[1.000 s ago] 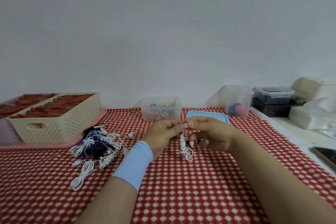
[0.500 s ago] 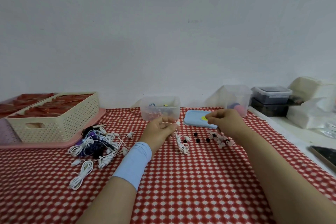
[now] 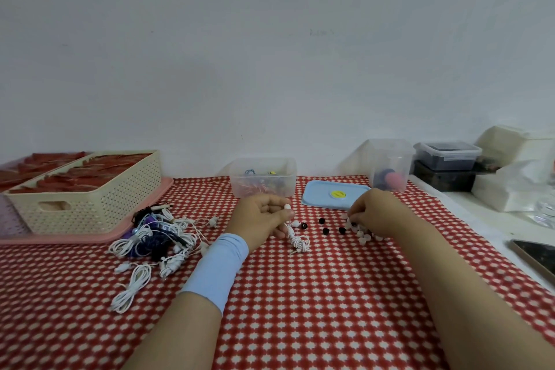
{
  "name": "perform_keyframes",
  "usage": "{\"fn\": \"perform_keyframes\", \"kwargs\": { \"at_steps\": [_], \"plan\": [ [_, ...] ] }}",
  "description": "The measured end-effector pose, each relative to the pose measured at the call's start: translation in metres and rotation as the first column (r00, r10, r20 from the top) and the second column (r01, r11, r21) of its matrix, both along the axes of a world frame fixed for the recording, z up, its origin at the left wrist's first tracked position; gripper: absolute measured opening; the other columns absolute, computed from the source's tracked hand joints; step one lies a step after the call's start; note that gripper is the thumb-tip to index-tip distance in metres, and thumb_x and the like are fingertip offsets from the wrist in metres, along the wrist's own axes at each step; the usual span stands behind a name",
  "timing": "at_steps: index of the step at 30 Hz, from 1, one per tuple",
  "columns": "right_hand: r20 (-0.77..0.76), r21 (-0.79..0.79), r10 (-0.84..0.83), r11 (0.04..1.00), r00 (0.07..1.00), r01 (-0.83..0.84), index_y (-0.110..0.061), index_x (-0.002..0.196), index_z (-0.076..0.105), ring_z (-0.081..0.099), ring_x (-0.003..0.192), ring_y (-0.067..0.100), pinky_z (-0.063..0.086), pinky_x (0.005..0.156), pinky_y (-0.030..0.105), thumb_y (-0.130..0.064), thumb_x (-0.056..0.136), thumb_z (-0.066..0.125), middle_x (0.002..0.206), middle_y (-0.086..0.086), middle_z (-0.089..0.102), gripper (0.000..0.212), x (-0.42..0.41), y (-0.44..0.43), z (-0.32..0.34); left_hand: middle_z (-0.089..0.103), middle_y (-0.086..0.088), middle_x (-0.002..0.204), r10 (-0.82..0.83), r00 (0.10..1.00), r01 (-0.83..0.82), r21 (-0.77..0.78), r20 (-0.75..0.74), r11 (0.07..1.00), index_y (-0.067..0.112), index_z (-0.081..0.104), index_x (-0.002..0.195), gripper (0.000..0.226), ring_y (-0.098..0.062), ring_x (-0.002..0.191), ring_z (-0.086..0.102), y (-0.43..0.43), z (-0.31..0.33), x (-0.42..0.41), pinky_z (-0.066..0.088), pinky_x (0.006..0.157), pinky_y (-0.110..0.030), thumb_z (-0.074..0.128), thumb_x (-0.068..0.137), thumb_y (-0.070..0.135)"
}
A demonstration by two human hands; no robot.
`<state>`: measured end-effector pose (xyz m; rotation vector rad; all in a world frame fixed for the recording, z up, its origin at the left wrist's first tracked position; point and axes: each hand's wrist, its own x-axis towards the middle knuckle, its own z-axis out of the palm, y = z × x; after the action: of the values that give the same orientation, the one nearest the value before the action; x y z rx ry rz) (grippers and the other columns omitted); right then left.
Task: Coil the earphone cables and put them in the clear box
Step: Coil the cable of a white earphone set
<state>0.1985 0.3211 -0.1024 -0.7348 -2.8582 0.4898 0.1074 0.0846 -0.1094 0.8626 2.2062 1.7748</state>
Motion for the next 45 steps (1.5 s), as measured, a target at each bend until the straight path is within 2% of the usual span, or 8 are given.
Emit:
{"fn": "perform_keyframes", "kwargs": {
  "at_steps": [10,13,17,21,27,33,39,45],
  "plan": [
    [-0.175,-0.083,0.047,0.995,0.983,-0.062,-0.032,0.085,0.077,0.065,0.086,0.007,0.056,0.084,0.035,-0.029,0.088,0.072,0.089,-0.015,0.071,0.007,0.001,-0.018,0.007,0.068,0.004,0.087,0.089,0.972,-0.129,-0.179,-0.218,0.975,0.025,0.065,0.108,0.018,-0.01,0.068,0.068,-0.005,-0.005,-0.012,0.056,0.067,-0.025,0.065,0.092,0.016],
    [-0.2,-0.129,0.126,0.98,0.972,-0.153,-0.031,0.082,0.078,0.066,0.082,0.002,0.057,0.082,0.032,-0.031,0.084,0.075,0.084,-0.019,0.073,0.004,-0.004,-0.035,0.005,0.064,0.013,0.097,0.11,0.937,-0.248,-0.407,-0.333,0.879,0.032,0.065,0.103,0.012,-0.007,0.091,0.061,-0.006,-0.009,-0.021,0.048,0.085,-0.026,0.06,0.093,0.027],
    [-0.167,-0.074,0.211,0.971,0.963,-0.226,-0.034,0.08,0.077,0.064,0.084,-0.001,0.058,0.082,0.028,-0.033,0.082,0.077,0.085,-0.02,0.073,0.003,-0.01,-0.05,0.0,0.067,0.009,0.102,0.072,0.904,-0.333,-0.59,-0.421,0.736,0.029,0.07,0.095,0.02,-0.014,0.097,0.061,-0.006,-0.009,-0.024,0.053,0.088,-0.036,0.05,0.094,0.031],
    [-0.166,-0.078,0.246,0.962,0.955,-0.261,-0.035,0.079,0.077,0.064,0.083,-0.003,0.054,0.075,0.021,-0.033,0.081,0.08,0.086,-0.021,0.073,0.005,-0.012,-0.052,0.0,0.063,0.005,0.117,0.01,0.808,-0.412,-0.553,-0.59,0.724,0.03,0.073,0.094,0.029,-0.022,0.118,0.049,0.001,-0.007,-0.023,0.047,0.095,-0.039,0.045,0.096,0.04],
    [-0.124,-0.132,0.294,0.942,0.948,-0.309,-0.038,0.078,0.079,0.065,0.085,-0.002,0.055,0.081,0.023,-0.024,0.083,0.076,0.085,-0.021,0.074,0.015,-0.012,-0.048,-0.002,0.062,0.008,0.128,-0.131,0.831,-0.285,-0.617,-0.54,0.734,0.038,0.073,0.111,0.025,-0.02,0.126,0.042,0.012,-0.011,-0.022,0.04,0.106,-0.041,0.053,0.096,0.042],
    [-0.175,-0.137,0.281,0.942,0.944,-0.306,-0.036,0.082,0.077,0.064,0.089,0.002,0.055,0.086,0.028,-0.02,0.088,0.068,0.092,-0.018,0.073,0.019,-0.013,-0.046,-0.002,0.066,0.011,0.107,-0.023,0.886,-0.248,-0.516,-0.462,0.82,0.038,0.074,0.095,0.011,-0.012,0.108,0.053,0.011,-0.013,-0.02,0.047,0.097,-0.036,0.066,0.089,0.04],
    [-0.095,-0.037,0.318,0.946,0.943,-0.322,-0.032,0.09,0.081,0.064,0.082,0.002,0.056,0.076,0.028,-0.047,0.083,0.077,0.087,-0.017,0.073,0.018,-0.016,-0.055,-0.007,0.072,0.011,0.095,0.07,0.955,-0.14,-0.232,-0.288,0.963,0.029,0.067,0.097,0.006,-0.002,0.093,0.064,0.006,-0.01,-0.01,0.046,0.078,-0.016,0.064,0.092,0.027],
    [-0.129,0.011,0.325,0.945,0.937,-0.326,-0.035,0.082,0.077,0.064,0.082,0.001,0.059,0.08,0.035,-0.036,0.079,0.081,0.086,-0.019,0.072,0.005,-0.018,-0.061,-0.005,0.074,0.009,0.091,0.125,0.979,-0.127,-0.005,-0.16,0.992,0.022,0.073,0.093,0.011,-0.001,0.091,0.066,0.004,-0.004,-0.009,0.042,0.074,-0.003,0.062,0.094,0.019]
  ]
}}
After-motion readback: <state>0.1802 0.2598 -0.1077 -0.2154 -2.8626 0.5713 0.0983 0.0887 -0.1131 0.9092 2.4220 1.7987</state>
